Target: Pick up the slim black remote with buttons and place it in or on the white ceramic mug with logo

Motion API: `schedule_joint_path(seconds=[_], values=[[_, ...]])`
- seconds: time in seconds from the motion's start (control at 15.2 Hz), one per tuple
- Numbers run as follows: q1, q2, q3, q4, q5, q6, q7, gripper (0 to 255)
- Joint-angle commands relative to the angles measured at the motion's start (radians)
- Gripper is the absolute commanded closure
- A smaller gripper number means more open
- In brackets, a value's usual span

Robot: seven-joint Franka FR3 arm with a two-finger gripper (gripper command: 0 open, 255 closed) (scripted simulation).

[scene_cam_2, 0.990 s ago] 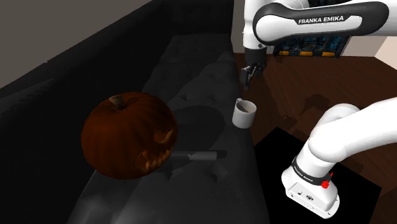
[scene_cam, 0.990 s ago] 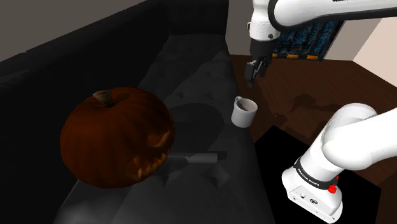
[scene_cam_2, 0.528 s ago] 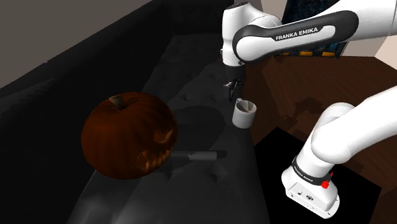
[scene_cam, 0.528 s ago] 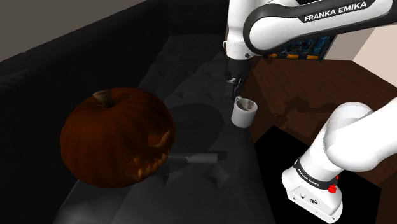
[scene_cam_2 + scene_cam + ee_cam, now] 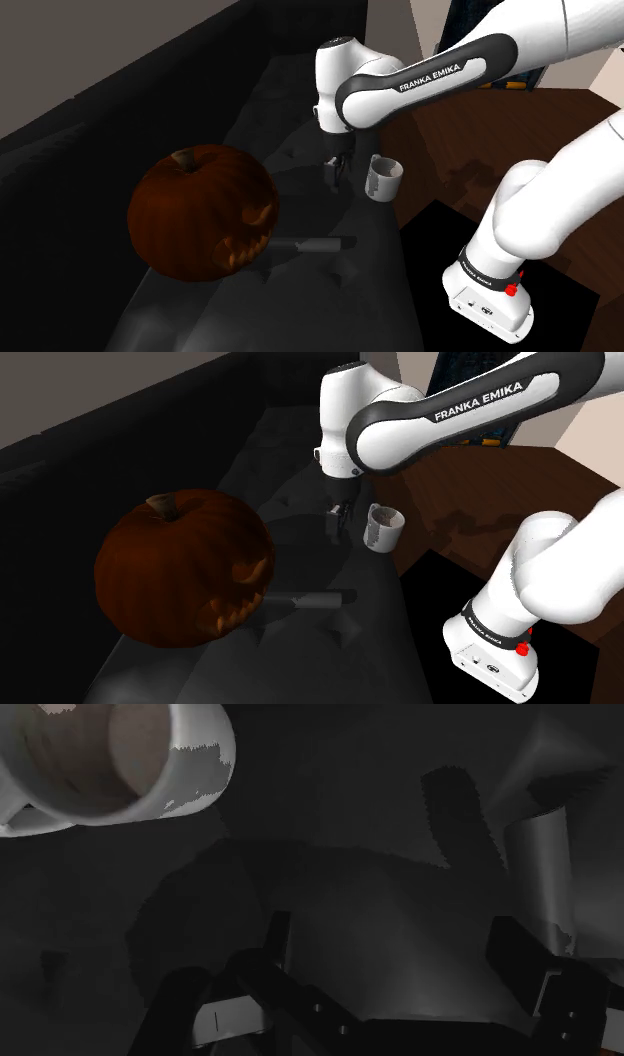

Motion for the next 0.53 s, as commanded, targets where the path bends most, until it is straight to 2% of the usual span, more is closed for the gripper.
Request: schedule_joint_path(seconds=[0.0,0.46], values=[[0.027,0.053,0.026,0.013,0.019,0.04,-0.002,0],[0.105,0.225,0.102,0.073,0.058,0.151,-0.027,0]])
